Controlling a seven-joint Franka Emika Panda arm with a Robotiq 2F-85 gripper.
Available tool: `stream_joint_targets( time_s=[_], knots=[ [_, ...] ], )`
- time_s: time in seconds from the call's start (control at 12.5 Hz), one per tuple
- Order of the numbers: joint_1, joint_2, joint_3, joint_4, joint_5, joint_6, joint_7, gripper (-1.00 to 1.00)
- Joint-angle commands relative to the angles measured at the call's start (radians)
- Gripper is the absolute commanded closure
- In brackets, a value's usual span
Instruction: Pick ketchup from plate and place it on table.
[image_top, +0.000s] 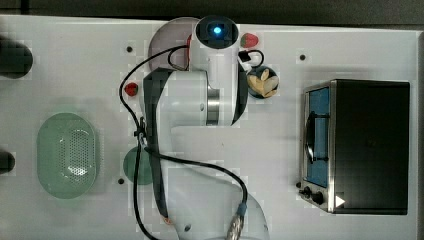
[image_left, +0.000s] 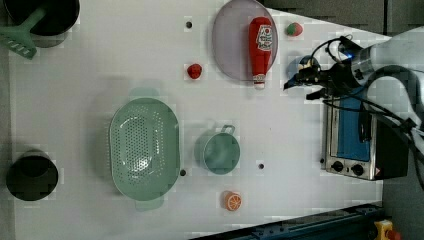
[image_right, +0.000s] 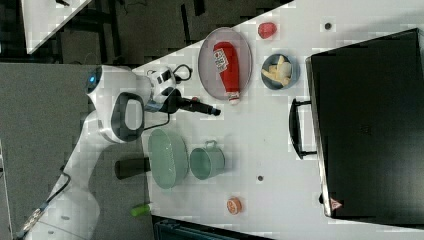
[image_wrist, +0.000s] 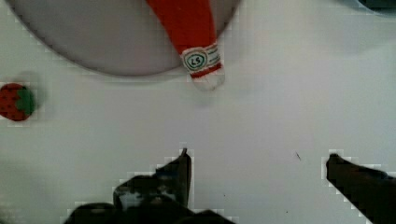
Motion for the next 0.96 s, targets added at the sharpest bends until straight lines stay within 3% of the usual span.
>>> stream_joint_targets(
  time_s=[0.08,0.96],
  knots=[
    [0.014,0.010,0.002,0.027,-0.007,0.080,-0.112,-1.00],
    [0.048,0.371,0.002,0.294,-0.105,0.323,-0.119,-1.00]
  ],
)
